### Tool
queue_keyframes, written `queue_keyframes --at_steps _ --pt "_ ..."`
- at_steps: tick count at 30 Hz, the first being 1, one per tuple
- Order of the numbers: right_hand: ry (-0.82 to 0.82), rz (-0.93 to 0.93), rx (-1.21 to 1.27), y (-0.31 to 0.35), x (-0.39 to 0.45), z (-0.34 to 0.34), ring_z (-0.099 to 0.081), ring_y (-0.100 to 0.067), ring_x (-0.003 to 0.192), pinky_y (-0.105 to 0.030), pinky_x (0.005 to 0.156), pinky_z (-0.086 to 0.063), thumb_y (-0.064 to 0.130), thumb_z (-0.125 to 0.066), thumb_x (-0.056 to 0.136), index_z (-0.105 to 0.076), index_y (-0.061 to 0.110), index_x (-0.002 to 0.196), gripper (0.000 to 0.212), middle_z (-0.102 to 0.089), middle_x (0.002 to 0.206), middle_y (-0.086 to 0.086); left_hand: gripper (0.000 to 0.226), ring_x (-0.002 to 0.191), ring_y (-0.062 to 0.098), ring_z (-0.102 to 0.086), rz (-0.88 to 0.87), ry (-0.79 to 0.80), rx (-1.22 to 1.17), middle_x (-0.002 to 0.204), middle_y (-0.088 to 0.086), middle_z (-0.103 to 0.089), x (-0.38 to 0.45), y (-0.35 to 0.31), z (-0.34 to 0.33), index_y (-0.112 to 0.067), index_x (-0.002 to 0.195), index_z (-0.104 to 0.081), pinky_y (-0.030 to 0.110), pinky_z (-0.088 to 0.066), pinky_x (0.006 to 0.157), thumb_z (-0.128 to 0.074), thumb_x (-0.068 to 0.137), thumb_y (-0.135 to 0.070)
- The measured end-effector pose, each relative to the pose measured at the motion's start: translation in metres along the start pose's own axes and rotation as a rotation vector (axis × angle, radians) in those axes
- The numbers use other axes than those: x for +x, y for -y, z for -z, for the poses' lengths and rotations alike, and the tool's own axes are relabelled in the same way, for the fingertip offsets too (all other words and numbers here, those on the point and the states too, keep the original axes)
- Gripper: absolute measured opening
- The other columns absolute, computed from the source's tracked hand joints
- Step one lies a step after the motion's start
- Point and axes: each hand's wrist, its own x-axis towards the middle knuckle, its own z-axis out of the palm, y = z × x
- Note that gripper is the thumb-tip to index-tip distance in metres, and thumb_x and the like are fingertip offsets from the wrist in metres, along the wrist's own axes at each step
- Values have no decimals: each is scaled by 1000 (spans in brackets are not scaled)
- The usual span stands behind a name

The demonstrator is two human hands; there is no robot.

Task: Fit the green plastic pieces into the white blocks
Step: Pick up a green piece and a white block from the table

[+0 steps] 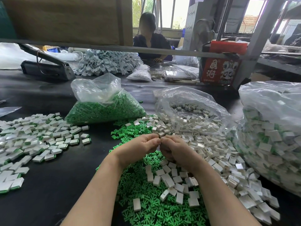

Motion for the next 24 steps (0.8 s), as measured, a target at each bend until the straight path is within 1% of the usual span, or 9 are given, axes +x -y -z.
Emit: queue_keyframes --at_steps 4,8,10,13,15,18,20,22,24 --pt "16 -3 -125 1 0 1 -28 -9 46 -22 44 -25 10 -37 102 -41 14 68 35 -34 56 1 21 76 0 -51 9 -10 17 79 -17 -60 0 2 2 -22 104 -66 15 -43 77 -48 97 -32" --pt "-54 24 -116 0 0 -3 -32 -8 49 -23 48 -28 14 -37 104 -45 12 72 33 -38 55 7 25 63 -5 -48 -31 -66 31 66 -24 -56 3 0 -3 -36 88 -69 12 -41 64 -45 96 -36" --pt "-133 72 -190 0 1 -5 -36 -4 50 -24 53 -30 16 -35 105 -48 17 70 37 -42 55 12 26 67 2 -49 -51 -146 34 71 -16 -57 8 0 -8 -30 91 -69 18 -41 67 -44 96 -37" --pt "-183 128 -482 2 3 -8 -45 1 60 -22 60 -33 26 -31 104 -49 30 72 37 -49 65 13 27 74 12 -46 -35 -204 90 80 -2 -54 13 4 -9 -13 101 -63 30 -41 72 -41 104 -28" --pt "-189 120 -625 1 5 -10 -48 -5 69 -27 64 -35 27 -29 104 -51 24 78 34 -52 74 8 25 76 14 -46 -28 -215 88 82 0 -54 15 6 -9 -16 98 -62 32 -41 74 -39 105 -22" --pt "-218 107 -651 -3 8 -12 -50 -12 75 -30 66 -36 28 -28 104 -51 22 81 34 -56 80 2 24 75 7 -52 -34 -227 92 83 -4 -59 16 6 -9 -22 95 -61 29 -44 75 -39 105 -23" --pt "-237 110 -634 -5 9 -13 -49 -9 72 -27 63 -35 37 -24 97 -47 28 76 33 -55 78 4 22 87 10 -61 -35 -224 100 95 0 -65 17 6 -10 -24 99 -61 32 -50 85 -39 103 -26" --pt "-251 118 -626 -7 10 -13 -48 -8 71 -26 62 -34 41 -20 91 -46 29 75 32 -54 77 5 23 105 22 -63 -34 -223 78 108 8 -67 17 5 -13 -23 104 -61 42 -49 99 -41 98 -32" --pt "-257 128 -625 -7 10 -12 -49 -7 71 -26 62 -34 41 -20 89 -46 29 74 33 -53 76 6 26 110 24 -62 -32 -225 62 112 9 -67 18 5 -14 -23 106 -61 45 -47 103 -41 96 -35"
